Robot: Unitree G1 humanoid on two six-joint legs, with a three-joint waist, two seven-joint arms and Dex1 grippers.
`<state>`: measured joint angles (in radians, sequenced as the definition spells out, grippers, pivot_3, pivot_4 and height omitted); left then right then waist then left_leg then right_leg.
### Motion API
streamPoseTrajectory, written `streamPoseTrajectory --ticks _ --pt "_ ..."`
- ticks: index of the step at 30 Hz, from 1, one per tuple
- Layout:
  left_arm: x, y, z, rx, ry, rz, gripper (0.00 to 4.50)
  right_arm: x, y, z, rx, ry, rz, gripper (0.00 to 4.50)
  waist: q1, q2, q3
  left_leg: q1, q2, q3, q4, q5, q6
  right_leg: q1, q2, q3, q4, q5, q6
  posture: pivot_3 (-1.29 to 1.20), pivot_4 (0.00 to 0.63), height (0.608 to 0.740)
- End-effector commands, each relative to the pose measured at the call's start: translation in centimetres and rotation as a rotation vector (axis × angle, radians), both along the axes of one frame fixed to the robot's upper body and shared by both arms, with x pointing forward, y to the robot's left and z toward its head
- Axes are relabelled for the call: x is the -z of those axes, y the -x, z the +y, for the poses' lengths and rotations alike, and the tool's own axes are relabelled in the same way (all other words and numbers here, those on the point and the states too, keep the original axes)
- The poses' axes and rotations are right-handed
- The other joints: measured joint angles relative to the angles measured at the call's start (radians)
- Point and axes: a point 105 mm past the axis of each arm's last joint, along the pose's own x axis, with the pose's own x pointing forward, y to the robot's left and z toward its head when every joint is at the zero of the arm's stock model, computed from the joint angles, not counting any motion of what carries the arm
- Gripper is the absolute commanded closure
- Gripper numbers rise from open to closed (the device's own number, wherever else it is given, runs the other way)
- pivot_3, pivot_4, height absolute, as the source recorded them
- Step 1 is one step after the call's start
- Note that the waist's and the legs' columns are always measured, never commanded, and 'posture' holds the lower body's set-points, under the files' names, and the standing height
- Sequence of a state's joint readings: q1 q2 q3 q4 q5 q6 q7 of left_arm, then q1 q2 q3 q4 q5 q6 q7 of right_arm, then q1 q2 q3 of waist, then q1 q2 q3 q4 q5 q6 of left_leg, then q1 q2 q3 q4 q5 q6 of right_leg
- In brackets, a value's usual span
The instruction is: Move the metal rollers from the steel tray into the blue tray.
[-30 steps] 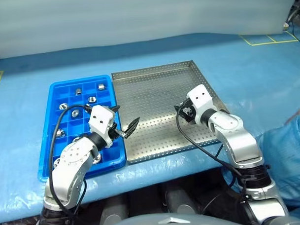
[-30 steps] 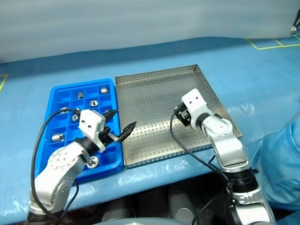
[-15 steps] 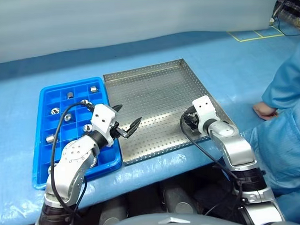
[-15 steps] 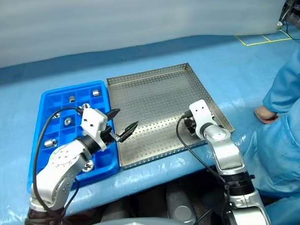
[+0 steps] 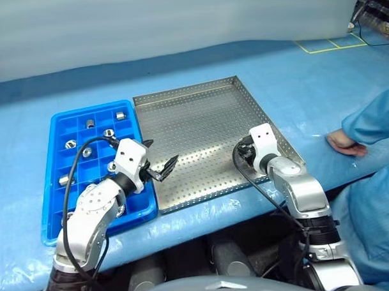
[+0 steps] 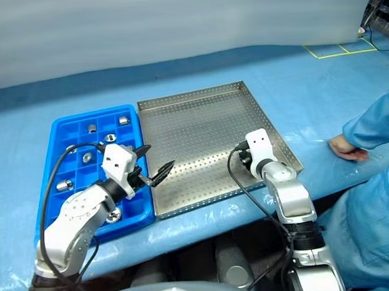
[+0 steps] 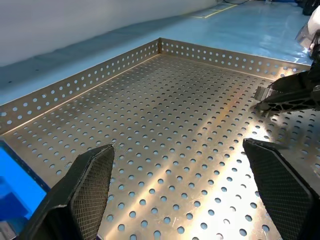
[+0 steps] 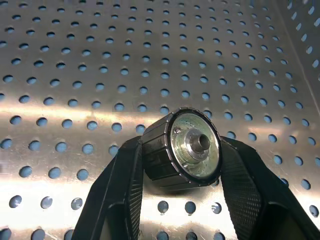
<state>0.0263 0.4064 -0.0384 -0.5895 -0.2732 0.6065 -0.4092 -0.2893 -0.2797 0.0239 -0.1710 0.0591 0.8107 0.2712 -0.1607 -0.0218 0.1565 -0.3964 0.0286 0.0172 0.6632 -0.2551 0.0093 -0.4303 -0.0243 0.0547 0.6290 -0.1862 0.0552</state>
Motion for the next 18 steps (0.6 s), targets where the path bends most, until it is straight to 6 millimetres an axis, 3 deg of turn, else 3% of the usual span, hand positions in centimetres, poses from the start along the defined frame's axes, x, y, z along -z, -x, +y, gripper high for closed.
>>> streamPoseTrajectory --ticks 1,7,11,14,18 --pt "-1.2 0.3 1.9 -0.066 -0.043 -0.04 0.0 -4.9 0.3 4.3 -0.196 -0.106 -0.158 2.63 -0.001 0.0 0.0 0.0 0.0 0.0 0.0 0.0 0.0 0.0 0.0 0.0 0.0 0.0 0.0 -0.14 0.15 0.74" --pt "-1.0 0.9 8.1 -0.32 -0.294 -0.002 0.0 -8.3 2.9 13.5 -0.541 -0.25 -0.233 2.63 0.001 0.0 0.0 0.001 0.001 -0.003 -0.001 0.0 0.0 -0.001 0.001 0.0 0.002 0.0 -0.001 -0.09 0.15 0.74" --pt "-1.2 1.2 9.7 -0.411 -0.301 0.004 0.0 -7.9 5.3 19.1 -0.753 -0.292 -0.187 2.63 0.025 0.0 0.0 0.001 0.001 -0.004 -0.001 0.0 0.0 -0.001 0.0 -0.001 0.002 -0.001 -0.001 -0.05 0.15 0.74" --pt "-1.1 1.5 9.5 -0.417 -0.292 0.007 0.0 -7.1 6.6 21.5 -0.85 -0.281 -0.164 2.63 0.051 -0.002 0.0 0.0 0.001 -0.005 -0.001 0.0 0.0 -0.001 -0.001 -0.003 0.001 0.0 -0.001 -0.02 0.15 0.74" --pt "-0.8 2.0 9.2 -0.423 -0.276 0.008 0.0 -5.9 7.1 22.6 -0.882 -0.269 -0.132 2.63 0.087 -0.003 0.0 -0.002 0.001 -0.004 -0.001 -0.001 0.001 -0.001 -0.003 -0.004 -0.001 0.002 -0.006 0.02 0.15 0.74"
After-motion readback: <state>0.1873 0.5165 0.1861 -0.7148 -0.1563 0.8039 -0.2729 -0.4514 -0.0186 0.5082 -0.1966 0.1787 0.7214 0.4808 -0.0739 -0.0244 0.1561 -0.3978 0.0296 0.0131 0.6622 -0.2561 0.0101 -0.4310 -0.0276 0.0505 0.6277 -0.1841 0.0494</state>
